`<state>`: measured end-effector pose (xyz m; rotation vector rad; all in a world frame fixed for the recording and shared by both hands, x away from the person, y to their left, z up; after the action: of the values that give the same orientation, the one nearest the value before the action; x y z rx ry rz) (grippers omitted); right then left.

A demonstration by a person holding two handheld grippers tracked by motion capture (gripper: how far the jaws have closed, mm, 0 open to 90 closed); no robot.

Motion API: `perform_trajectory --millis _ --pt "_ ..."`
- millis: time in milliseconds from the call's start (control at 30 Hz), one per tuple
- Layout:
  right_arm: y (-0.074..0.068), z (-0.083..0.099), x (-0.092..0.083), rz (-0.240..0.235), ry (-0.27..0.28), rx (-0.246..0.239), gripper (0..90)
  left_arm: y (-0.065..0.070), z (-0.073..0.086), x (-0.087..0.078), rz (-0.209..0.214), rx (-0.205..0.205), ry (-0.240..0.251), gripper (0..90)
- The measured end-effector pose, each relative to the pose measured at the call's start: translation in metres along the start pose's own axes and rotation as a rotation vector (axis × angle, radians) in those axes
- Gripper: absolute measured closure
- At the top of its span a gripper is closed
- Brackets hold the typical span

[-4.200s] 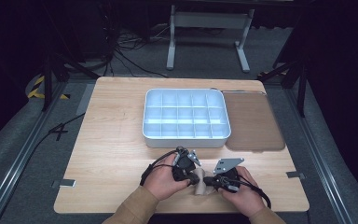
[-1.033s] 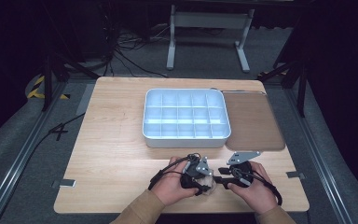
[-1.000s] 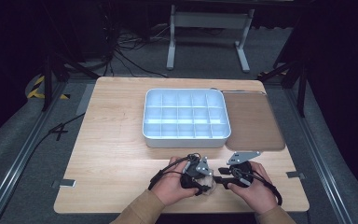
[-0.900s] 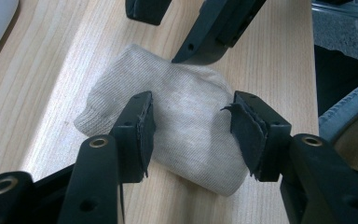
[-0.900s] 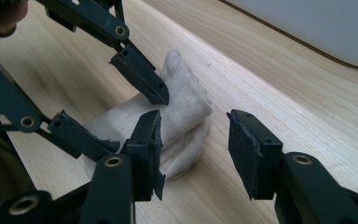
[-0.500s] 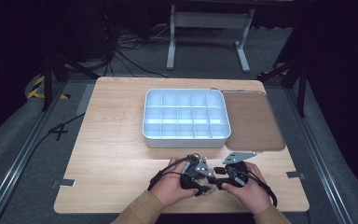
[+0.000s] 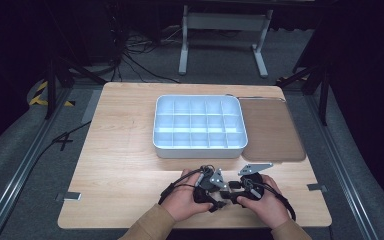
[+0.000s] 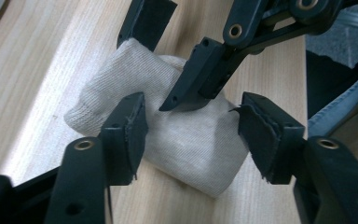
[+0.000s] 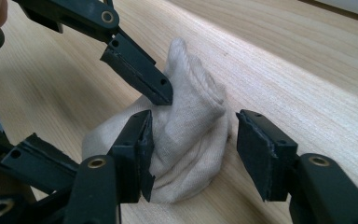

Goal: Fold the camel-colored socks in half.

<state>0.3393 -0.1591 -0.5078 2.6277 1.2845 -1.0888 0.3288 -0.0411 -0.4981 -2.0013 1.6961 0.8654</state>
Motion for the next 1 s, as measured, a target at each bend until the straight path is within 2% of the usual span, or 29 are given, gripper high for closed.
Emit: perform_trajectory --millis 67,267,300,400,533,633,733,900,1000 --pt "0.000 0.000 0.000 -0.001 -0.002 -0.003 46.4 0.000 0.000 0.000 0.001 0.001 0.001 41.1" --pt "0.002 0.002 0.003 -0.041 -0.007 0.051 47.9 0.001 0.000 -0.002 -0.013 -0.015 0.000 40.3" --pt "0.002 0.002 0.003 -0.048 -0.009 0.056 49.0 0.001 0.000 -0.003 -0.023 -0.027 0.005 39.7" --pt "0.002 0.002 0.003 -0.063 -0.013 0.065 52.1 0.000 0.000 -0.006 -0.034 -0.029 0.007 39.5" --pt "0.001 0.003 0.003 -0.089 -0.016 0.084 56.3 -0.001 0.000 -0.007 -0.027 -0.032 0.013 39.5" --pt "0.001 0.004 0.003 -0.117 -0.017 0.103 63.2 0.000 -0.001 -0.010 -0.037 -0.044 0.004 40.1" --pt "0.000 0.003 0.002 -0.127 -0.021 0.101 69.7 0.000 -0.002 -0.013 -0.052 -0.045 -0.006 41.4" --pt "-0.003 0.002 0.000 -0.115 -0.017 0.074 72.3 -0.002 -0.004 -0.021 -0.057 -0.049 -0.004 41.4" --pt "-0.005 0.001 -0.001 -0.096 -0.021 0.033 73.4 -0.005 -0.003 -0.025 -0.058 -0.052 -0.001 41.4"
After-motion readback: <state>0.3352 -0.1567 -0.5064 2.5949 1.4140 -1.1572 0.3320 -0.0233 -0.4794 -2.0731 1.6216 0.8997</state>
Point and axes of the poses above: each handheld gripper's, and its own axes: x roughly forward along the jaws, z roughly out of its underside, y roughly to its right, the point moved 6 cm from there along x, roughly forward along the jaws, and after that the axes turned 11 degrees about y, right-handed, at the moved point
